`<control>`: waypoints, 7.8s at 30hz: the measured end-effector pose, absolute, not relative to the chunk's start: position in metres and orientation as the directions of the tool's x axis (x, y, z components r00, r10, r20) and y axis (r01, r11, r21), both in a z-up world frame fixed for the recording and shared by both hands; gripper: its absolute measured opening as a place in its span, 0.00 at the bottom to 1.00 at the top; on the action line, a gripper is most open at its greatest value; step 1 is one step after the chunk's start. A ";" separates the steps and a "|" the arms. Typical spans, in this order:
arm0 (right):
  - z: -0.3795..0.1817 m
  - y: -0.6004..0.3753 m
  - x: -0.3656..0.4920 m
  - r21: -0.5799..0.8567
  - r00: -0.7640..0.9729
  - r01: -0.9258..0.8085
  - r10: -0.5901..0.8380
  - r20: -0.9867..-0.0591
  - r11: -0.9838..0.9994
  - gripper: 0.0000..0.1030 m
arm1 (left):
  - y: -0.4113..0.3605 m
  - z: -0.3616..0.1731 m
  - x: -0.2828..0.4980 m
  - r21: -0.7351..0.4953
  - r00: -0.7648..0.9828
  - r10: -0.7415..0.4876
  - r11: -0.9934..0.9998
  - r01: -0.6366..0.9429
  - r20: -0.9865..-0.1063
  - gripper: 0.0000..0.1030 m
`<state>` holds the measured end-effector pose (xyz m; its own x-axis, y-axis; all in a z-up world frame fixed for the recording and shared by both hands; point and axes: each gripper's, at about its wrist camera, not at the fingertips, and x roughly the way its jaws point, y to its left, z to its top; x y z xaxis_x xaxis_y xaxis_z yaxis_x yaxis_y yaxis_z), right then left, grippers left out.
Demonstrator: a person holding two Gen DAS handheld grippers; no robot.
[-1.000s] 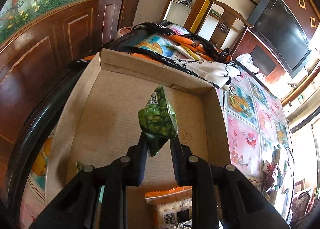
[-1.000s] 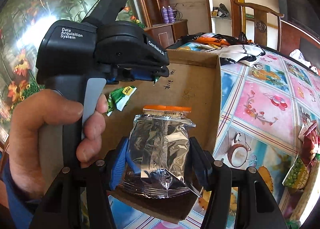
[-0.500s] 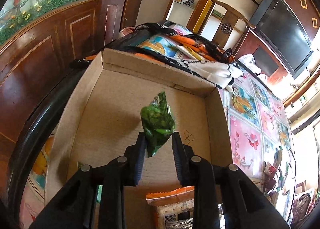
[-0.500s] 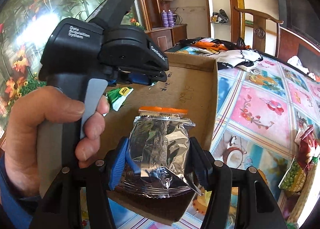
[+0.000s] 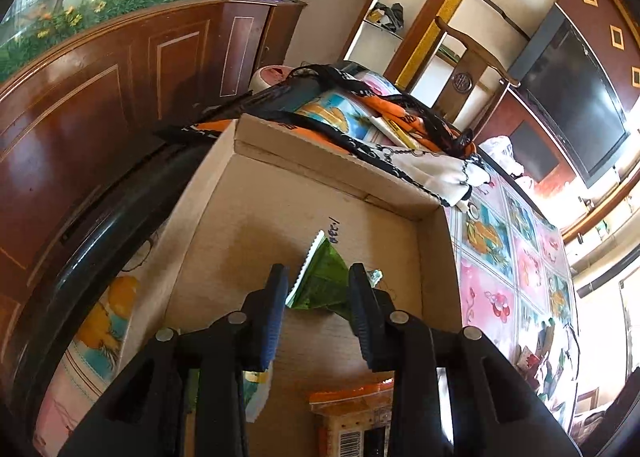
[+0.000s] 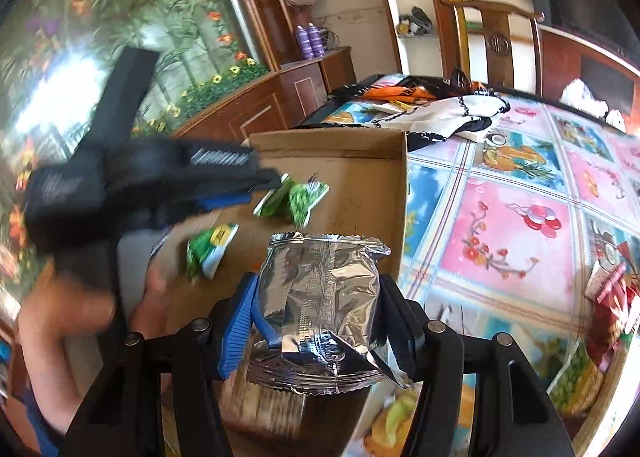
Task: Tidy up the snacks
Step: 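Release the green bag with the left tool while the right drops the silver bag, then grasp the WEIDAN cracker pack with the left tool, then grasp the green pea garlic bag with the right tool while the left holds the crackers, then carry the cracker pack and green pea bag over the cardboard box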
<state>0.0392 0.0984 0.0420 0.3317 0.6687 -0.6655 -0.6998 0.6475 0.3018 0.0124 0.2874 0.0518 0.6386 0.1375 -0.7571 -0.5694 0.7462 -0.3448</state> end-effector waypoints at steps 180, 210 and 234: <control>0.030 -0.175 0.063 0.243 0.527 -0.440 0.468 -0.709 0.864 0.49 | 0.035 0.067 0.035 -0.102 0.753 -0.033 0.994 -0.045 -0.657 0.44; 0.027 -0.138 0.054 0.261 0.515 -0.438 0.478 -0.711 0.860 0.49 | 0.051 0.091 0.015 -0.178 0.800 -0.081 0.983 -0.032 -0.595 0.44; 0.057 -0.041 0.017 0.246 0.464 -0.590 0.572 -0.677 0.769 0.49 | 0.200 0.085 -0.013 -0.315 0.791 0.085 0.888 -0.336 -0.606 0.44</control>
